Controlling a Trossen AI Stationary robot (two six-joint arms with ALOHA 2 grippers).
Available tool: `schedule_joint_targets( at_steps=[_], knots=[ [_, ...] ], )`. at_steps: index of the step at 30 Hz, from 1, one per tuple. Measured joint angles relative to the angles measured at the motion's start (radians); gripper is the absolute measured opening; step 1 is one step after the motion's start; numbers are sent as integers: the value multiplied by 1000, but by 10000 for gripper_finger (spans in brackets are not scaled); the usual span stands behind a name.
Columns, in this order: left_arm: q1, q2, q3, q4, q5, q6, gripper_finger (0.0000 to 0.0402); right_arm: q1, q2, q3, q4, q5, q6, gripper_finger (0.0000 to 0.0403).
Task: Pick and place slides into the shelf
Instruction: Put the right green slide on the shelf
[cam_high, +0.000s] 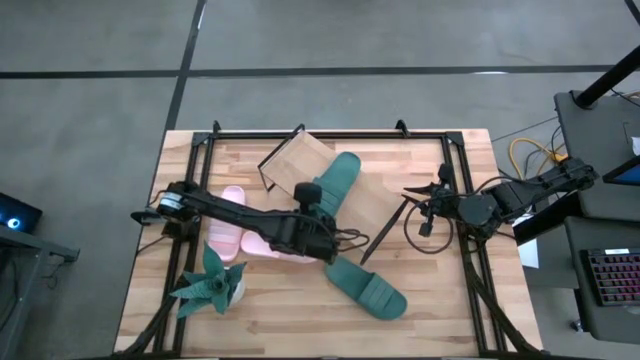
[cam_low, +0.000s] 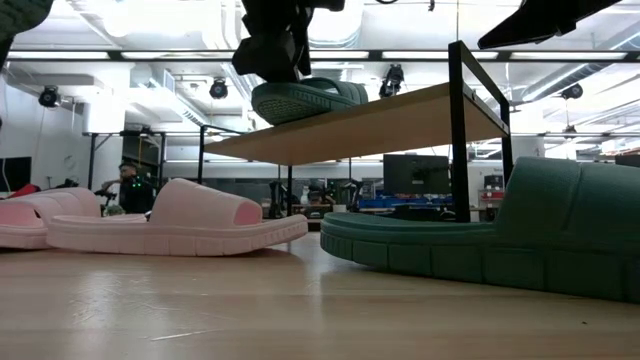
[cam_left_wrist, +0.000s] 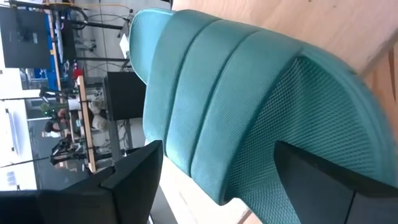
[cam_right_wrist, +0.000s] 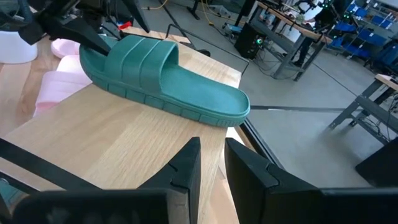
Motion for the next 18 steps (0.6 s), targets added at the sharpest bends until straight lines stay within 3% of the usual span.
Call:
schedule_joint_targets(
  at_steps=[9,18],
  knots=[
    [3,0,-1,3,-21,-1,273,0,0,0,0,0,0,63],
    [3,0,-1,7,-4,-2,157,0,0,0,0,0,0,63]
  ],
)
